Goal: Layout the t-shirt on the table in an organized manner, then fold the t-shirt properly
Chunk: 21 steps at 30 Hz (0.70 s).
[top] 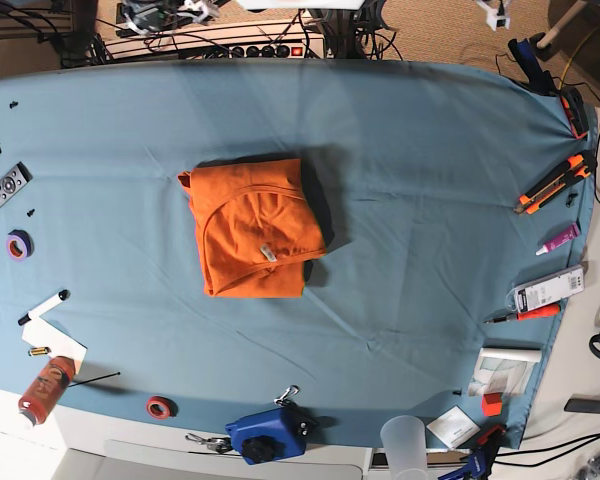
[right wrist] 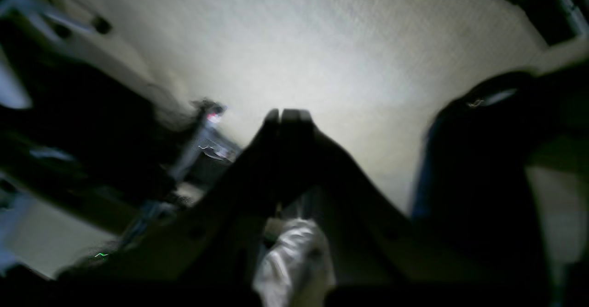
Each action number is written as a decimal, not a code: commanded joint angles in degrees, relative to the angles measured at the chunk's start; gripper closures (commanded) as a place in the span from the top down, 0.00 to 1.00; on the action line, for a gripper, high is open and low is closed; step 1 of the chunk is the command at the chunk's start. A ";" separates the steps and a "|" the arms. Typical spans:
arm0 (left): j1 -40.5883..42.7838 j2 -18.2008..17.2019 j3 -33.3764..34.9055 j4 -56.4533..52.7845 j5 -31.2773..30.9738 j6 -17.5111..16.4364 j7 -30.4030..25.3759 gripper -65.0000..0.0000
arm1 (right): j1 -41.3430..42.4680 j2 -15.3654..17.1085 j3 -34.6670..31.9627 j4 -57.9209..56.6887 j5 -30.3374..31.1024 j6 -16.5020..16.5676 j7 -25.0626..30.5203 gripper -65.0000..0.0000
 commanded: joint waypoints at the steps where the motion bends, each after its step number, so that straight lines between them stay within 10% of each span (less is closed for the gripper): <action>1: 0.76 0.26 -0.07 -1.57 0.92 0.39 -1.92 0.00 | 0.68 0.52 -1.55 -1.11 -0.39 0.04 1.53 0.00; 10: -0.90 2.80 -0.07 -5.07 2.58 0.39 -7.41 0.00 | 4.46 0.52 -14.36 -6.69 -10.64 -15.78 19.76 0.00; 21: -0.92 2.82 -0.09 -4.50 2.54 0.39 -10.12 0.00 | 4.63 -0.72 -16.02 -6.64 -10.75 -16.90 20.52 0.00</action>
